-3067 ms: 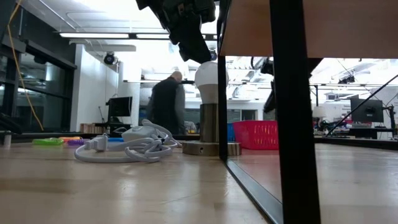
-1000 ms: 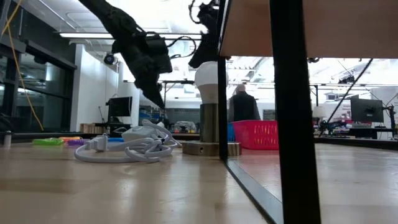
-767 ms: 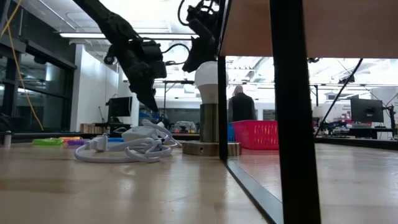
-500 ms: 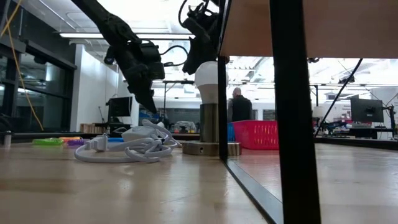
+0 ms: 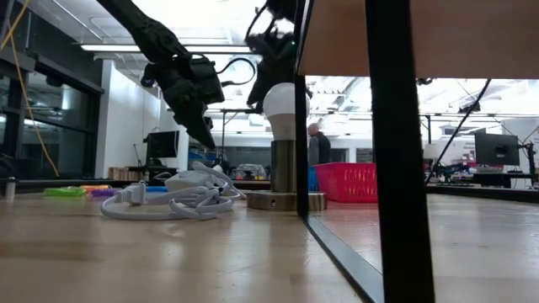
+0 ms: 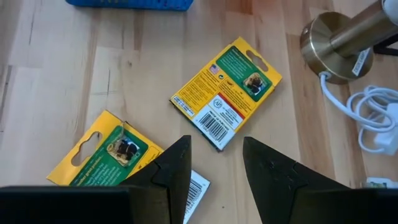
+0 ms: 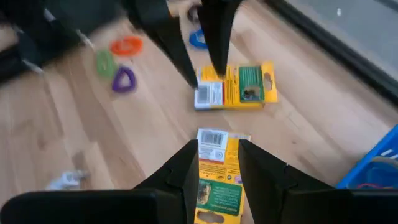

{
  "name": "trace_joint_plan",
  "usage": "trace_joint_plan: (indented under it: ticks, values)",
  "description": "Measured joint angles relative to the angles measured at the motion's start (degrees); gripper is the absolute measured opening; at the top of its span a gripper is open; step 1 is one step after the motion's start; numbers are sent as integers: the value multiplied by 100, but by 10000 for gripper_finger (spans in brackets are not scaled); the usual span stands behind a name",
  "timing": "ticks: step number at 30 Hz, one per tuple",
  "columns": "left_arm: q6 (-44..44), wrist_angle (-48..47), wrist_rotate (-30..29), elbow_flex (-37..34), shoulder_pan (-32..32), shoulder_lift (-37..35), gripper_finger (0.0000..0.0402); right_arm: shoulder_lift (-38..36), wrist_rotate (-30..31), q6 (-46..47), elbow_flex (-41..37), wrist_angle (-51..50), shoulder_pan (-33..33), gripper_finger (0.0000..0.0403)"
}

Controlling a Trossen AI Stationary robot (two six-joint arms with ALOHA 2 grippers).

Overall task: Pick & Place Office Desk Supplies
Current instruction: Stack the right yellow crayon box on top of the yellow crayon box

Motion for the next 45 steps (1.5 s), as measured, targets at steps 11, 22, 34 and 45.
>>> trace_joint_plan:
  ticks: [11, 22, 34, 45]
  values:
    - [258, -351, -32, 0, 76, 0, 140, 1634, -113, -105, 1869, -1618, 224, 100]
    - [334, -414, -4, 0, 192, 0, 140, 1862, 26, 367, 2131, -2495, 484, 94]
    - [385, -398, 15, 0, 190, 0, 140, 2271, -401, 357, 2114, -2622, 376, 36]
    - [386, -355, 19, 0, 190, 0, 140, 2308, -268, 357, 2127, -2446, 348, 2]
